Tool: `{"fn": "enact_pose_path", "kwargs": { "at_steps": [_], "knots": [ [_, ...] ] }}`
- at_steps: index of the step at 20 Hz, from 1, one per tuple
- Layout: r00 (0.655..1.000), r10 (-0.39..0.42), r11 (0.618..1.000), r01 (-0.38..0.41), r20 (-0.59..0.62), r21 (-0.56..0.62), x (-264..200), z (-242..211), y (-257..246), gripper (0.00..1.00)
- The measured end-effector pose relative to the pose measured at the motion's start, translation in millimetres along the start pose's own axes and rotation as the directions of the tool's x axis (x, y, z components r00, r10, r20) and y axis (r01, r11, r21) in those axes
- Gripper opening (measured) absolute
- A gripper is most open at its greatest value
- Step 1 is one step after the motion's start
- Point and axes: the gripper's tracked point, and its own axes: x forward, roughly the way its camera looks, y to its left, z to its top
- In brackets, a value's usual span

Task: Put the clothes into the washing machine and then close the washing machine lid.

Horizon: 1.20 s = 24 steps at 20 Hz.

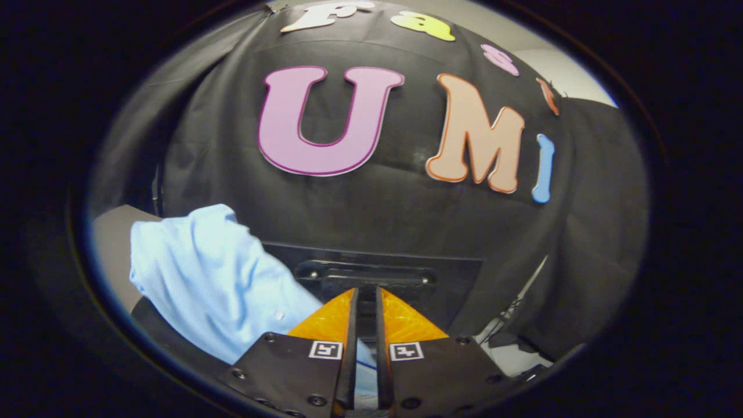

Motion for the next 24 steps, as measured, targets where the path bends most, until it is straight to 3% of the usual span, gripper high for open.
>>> {"fn": "enact_pose_path", "kwargs": {
  "at_steps": [14, 23, 24],
  "knots": [
    [0.998, 0.057, 0.997, -0.058, 0.021, 0.050, -11, 25, 11, 0.17],
    [0.989, 0.126, 0.990, -0.131, 0.078, 0.059, 38, 67, 39, 0.98],
    [0.988, 0.132, 0.989, -0.137, 0.079, 0.055, 49, 69, 43, 0.98]
  ]
}}
